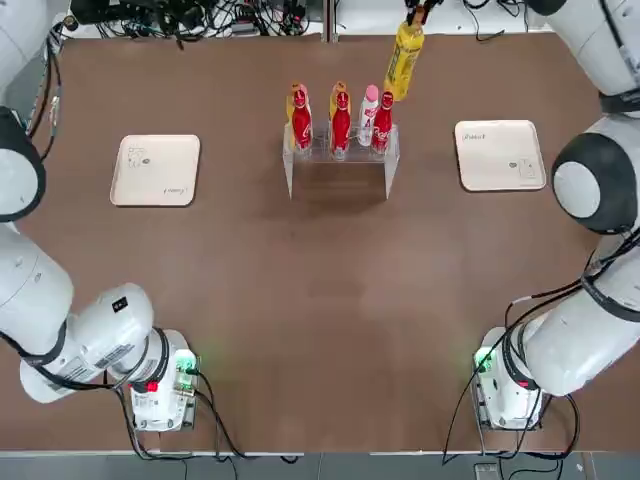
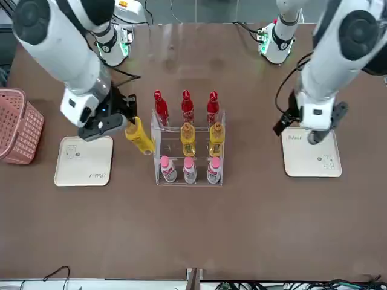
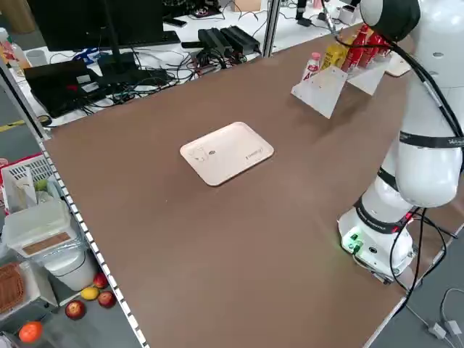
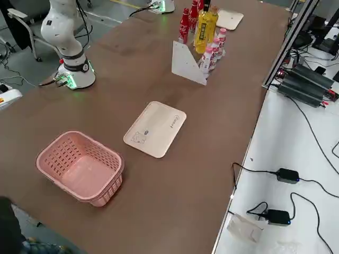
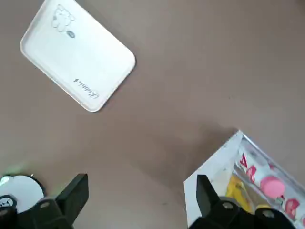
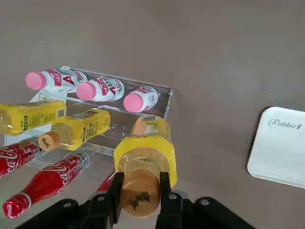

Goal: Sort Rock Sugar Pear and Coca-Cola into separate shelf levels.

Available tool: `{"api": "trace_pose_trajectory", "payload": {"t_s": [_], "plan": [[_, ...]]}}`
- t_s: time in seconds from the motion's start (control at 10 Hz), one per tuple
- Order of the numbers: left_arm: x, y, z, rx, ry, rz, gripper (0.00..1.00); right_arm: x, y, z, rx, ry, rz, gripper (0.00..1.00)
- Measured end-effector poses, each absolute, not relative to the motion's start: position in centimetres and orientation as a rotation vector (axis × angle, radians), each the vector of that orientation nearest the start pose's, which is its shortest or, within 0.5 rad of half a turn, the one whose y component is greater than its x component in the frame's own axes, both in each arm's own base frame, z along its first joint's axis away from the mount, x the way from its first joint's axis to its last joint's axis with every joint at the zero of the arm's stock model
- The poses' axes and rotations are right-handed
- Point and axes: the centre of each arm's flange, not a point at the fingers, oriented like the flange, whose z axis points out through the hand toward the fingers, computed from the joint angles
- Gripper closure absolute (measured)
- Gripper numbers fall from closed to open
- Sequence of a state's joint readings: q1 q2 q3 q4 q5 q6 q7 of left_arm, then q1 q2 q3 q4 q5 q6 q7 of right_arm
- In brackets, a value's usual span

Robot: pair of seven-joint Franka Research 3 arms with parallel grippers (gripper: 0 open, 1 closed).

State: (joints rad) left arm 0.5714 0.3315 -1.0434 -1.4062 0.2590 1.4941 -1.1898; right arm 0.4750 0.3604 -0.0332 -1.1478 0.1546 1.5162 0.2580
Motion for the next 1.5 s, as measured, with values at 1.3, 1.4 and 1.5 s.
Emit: {"api": "trace_pose_trajectory", "payload": {"t_s": [1.3,1.4,1.5], "plan": [[55.7,-1.7,64.5,-3.114,-0.327,0.214,0.0,57.1,36.1,50.7,-2.99,-0.321,0.21,0.66],[55.6,-2.7,64.6,-3.111,-0.247,0.2,0.0,56.9,36.3,50.0,-2.988,-0.324,0.217,0.66],[55.4,-3.1,65.1,-3.115,-0.216,0.183,0.0,56.7,36.8,49.1,-2.984,-0.33,0.218,0.66]]}}
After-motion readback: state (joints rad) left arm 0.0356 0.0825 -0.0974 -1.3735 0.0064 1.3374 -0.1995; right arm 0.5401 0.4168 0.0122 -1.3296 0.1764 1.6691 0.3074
